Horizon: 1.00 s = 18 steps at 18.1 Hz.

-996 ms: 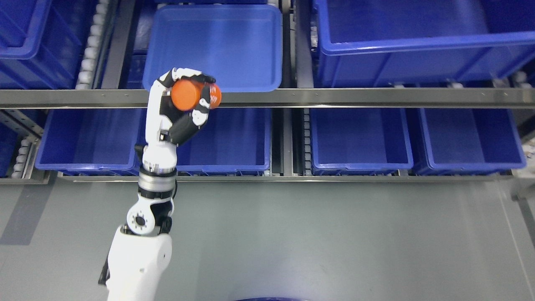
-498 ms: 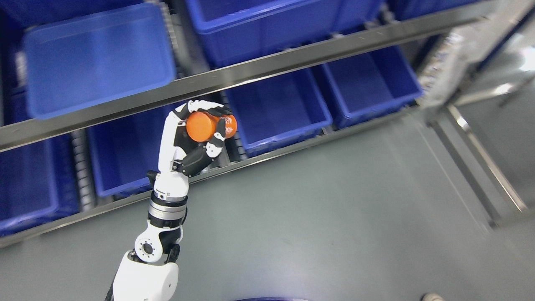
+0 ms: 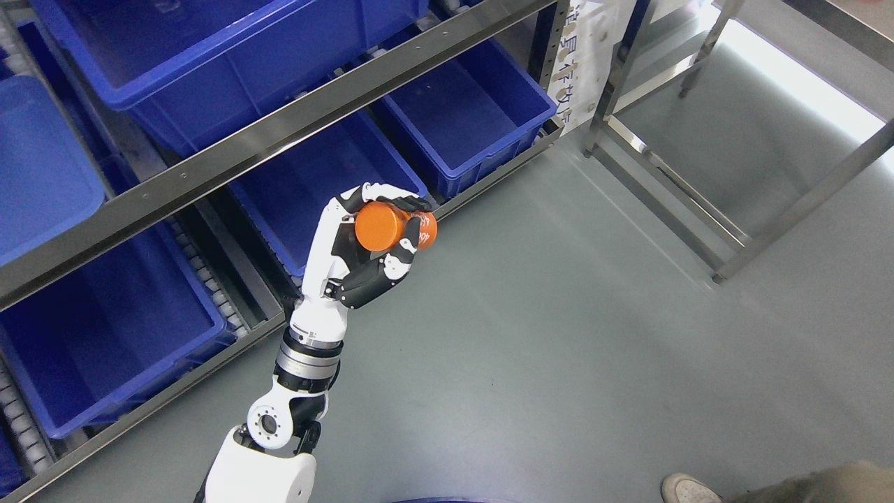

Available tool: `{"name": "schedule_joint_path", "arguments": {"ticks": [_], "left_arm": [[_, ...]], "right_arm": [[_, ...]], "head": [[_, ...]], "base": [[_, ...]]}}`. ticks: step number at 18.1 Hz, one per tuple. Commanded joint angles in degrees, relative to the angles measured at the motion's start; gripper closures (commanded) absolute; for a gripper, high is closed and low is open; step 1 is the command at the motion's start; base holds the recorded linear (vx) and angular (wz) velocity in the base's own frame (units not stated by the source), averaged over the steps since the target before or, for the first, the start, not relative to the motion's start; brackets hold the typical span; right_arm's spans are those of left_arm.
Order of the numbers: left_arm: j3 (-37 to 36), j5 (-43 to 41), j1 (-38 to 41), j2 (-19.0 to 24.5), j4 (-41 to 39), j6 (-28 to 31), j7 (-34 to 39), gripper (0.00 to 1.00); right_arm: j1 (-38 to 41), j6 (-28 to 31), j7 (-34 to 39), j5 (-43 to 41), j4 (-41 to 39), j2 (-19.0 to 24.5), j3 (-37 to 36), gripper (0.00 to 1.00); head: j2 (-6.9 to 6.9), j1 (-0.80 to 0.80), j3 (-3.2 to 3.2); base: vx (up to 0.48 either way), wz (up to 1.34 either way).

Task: Grab orange capacitor from left shelf to right desk
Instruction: 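Hold the capacitor in the left hand while turning toward the steel table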

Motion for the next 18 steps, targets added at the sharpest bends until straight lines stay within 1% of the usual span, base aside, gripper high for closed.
{"name": "schedule_joint_path", "arguments": {"ticks": [1,5,9,10,12,18], "left_arm": [[-5.2,1.2,-2.6,1.0,-1.3,0.3,-0.1,0.99],[-6.8,1.4,-3.9,1.0,-1.2,1.0,-0.1,0.99],[-12.4,2.4,-4.3,1.0,-1.2,1.4,0.0,0.99],[-12.8,2.4,-4.3,1.0,-1.2,1.9,0.0,0.99],[-13.1,2.4,-4.6,1.0,-1.2,2.8,0.0,0.99],[-12.8,2.6,-4.6,1.0,-1.2,2.9,0.0,0.99]], "right_arm": [[1.4,0.0,0.0,0.4,-1.0,-1.0,-0.6,0.0],[1.4,0.0,0.0,0.4,-1.0,-1.0,-0.6,0.0],[1.4,0.0,0.0,0.4,-1.0,-1.0,-0.6,0.0],[1.4,0.0,0.0,0.4,-1.0,-1.0,-0.6,0.0],[1.4,0.0,0.0,0.4,-1.0,-1.0,-0.6,0.0],[1.3,0.0,0.0,0.4,-1.0,-1.0,-0.6,0.0]], "head": [[0.0,0.0,0.0],[0.0,0.0,0.0],[0.0,0.0,0.0],[0.0,0.0,0.0],[0.0,0.0,0.0],[0.0,0.0,0.0]], "base": [[0.077,-0.37],[0.105,-0.28],[0.128,-0.33],[0.142,-0.3],[0.164,-0.3],[0.213,-0.24]]}}
